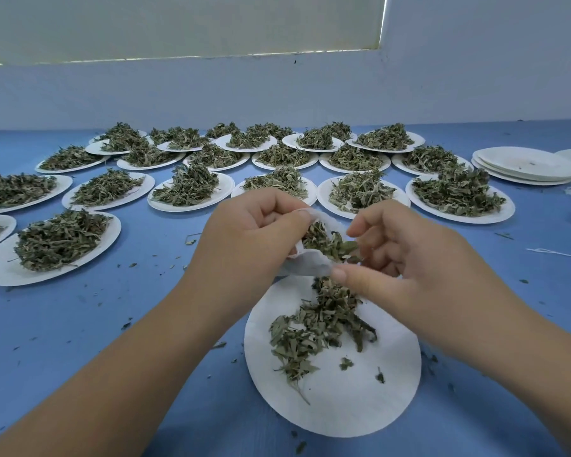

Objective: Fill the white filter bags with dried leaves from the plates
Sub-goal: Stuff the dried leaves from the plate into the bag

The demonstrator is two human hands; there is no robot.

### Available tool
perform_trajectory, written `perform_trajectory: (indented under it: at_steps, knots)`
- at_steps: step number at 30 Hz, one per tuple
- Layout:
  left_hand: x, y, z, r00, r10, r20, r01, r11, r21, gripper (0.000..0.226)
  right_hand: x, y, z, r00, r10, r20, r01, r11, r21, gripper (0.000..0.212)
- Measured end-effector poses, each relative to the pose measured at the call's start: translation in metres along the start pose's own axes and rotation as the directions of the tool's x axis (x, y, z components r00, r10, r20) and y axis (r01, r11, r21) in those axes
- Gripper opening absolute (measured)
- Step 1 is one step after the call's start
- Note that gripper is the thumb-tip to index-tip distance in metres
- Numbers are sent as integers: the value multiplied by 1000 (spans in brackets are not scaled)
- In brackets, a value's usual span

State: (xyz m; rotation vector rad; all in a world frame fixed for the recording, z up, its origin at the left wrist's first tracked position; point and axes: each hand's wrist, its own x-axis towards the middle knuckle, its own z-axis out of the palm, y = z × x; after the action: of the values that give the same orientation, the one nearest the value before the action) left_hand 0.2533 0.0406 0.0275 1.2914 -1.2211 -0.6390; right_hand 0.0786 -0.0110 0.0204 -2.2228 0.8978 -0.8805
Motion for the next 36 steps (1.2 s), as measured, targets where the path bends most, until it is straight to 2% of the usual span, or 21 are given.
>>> perform_trajectory:
  at_steps: [3,5,8,12,14,18,22,26,29,33,36]
  knots:
    - [0,-1,1,1000,-16,14,17,999,-39,13,0,-2,0,995,-67,-71,69,997,33,15]
    - [1,-4,1,1000,8,18,-8,1000,26,14,0,-2,0,991,-99,-85,103,994,43,11]
    - [2,-5,0,998,50,28,-53,994,96,13,-1,0,0,983,-152,-106,156,987,30,16]
    - [1,-5,1,995,71,67,-79,989,128,13,2,1,7,958,-253,-138,243,966,-87,12]
    - [0,-6,3,995,75,71,-84,989,122,14,4,1,9,944,-296,-145,279,951,-130,10]
    - [1,-5,2,996,61,65,-66,995,68,18,8,2,10,919,-374,-122,350,919,-181,20]
    - [1,-5,0,996,53,72,-56,997,43,17,10,-1,7,942,-293,-166,288,956,-56,16]
    - [1,-5,0,995,26,94,-24,999,-23,16,21,-8,7,940,-332,-81,319,936,-147,8]
    - [4,-4,-6,997,23,71,-18,998,-65,15,31,-15,8,958,-284,-33,280,955,-96,2]
    - [9,-5,-13,999,32,29,-30,995,-93,14,42,-23,8,981,-195,-17,194,980,-31,7]
    - [11,-8,-15,998,64,26,-64,998,-5,13,51,-22,7,997,-69,-30,69,998,-7,24]
